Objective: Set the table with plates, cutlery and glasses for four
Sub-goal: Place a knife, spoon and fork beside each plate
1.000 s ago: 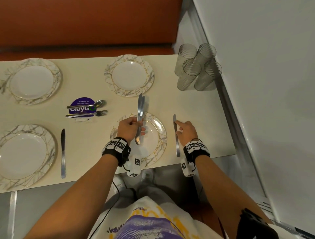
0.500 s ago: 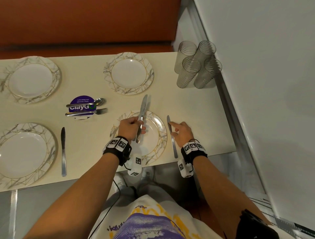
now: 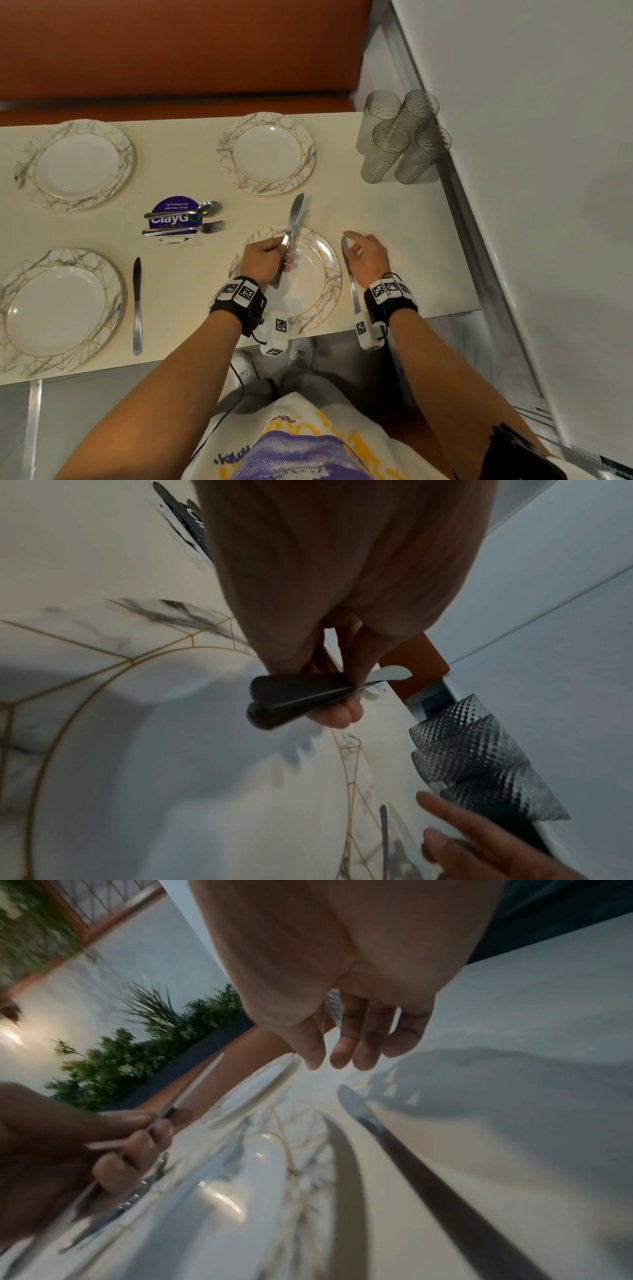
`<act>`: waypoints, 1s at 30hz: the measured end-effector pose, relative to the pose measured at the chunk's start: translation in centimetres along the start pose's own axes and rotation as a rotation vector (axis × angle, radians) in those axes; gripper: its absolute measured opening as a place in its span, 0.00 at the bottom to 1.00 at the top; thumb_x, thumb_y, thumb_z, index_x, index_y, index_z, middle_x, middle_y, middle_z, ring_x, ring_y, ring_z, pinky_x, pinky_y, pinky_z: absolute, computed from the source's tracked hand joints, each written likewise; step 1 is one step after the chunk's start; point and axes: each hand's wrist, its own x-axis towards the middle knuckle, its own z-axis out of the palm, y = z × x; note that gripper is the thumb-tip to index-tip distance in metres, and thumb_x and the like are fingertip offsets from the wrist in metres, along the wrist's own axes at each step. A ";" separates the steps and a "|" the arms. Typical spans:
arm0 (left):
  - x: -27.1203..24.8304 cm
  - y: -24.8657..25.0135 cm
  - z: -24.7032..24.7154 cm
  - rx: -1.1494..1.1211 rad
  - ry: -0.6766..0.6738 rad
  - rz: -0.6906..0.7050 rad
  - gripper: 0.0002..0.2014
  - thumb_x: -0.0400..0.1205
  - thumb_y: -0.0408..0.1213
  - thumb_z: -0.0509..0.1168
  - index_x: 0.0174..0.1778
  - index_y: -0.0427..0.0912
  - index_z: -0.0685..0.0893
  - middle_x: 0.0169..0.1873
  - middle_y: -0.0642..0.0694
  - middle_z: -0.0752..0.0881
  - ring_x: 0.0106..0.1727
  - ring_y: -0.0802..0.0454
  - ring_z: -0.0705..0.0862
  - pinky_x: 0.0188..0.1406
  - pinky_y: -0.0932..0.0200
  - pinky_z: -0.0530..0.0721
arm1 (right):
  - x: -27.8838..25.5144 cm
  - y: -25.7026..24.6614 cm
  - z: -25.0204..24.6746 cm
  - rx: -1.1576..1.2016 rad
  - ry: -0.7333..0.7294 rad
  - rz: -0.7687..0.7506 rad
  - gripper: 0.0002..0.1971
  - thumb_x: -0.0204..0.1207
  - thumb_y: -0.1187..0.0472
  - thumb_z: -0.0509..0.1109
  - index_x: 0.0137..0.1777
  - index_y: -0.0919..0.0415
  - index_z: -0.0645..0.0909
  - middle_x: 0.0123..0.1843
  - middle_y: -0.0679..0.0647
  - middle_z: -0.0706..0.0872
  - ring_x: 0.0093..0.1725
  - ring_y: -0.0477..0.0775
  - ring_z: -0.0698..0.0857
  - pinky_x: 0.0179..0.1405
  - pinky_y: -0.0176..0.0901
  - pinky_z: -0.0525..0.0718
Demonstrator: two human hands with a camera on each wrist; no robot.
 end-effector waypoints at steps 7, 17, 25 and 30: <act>-0.2 0.6 -2.5 0.022 -0.014 -0.003 0.08 0.89 0.35 0.67 0.55 0.46 0.92 0.35 0.44 0.90 0.29 0.53 0.82 0.22 0.61 0.69 | 3.6 -9.2 1.1 0.190 -0.014 -0.046 0.14 0.83 0.59 0.69 0.67 0.57 0.84 0.48 0.52 0.86 0.46 0.50 0.84 0.46 0.34 0.81; 1.5 2.7 -10.3 0.001 -0.072 0.059 0.12 0.88 0.26 0.64 0.62 0.38 0.91 0.35 0.43 0.89 0.26 0.56 0.82 0.21 0.68 0.77 | 5.5 -21.0 4.9 0.306 -0.161 0.020 0.07 0.81 0.59 0.71 0.55 0.60 0.85 0.34 0.55 0.91 0.26 0.47 0.88 0.30 0.43 0.87; 3.9 4.0 -21.7 0.041 -0.161 0.154 0.09 0.84 0.31 0.73 0.58 0.44 0.93 0.42 0.45 0.92 0.43 0.48 0.89 0.47 0.52 0.89 | 6.2 -28.3 9.1 0.474 -0.047 0.039 0.05 0.80 0.67 0.70 0.51 0.60 0.86 0.33 0.59 0.91 0.31 0.58 0.90 0.40 0.54 0.92; 5.4 6.8 -26.5 -0.223 0.012 0.142 0.18 0.77 0.32 0.80 0.62 0.39 0.89 0.45 0.39 0.94 0.44 0.48 0.93 0.46 0.56 0.92 | 5.7 -28.2 10.6 0.633 -0.035 0.139 0.10 0.78 0.71 0.71 0.58 0.64 0.84 0.35 0.60 0.90 0.32 0.59 0.87 0.41 0.54 0.89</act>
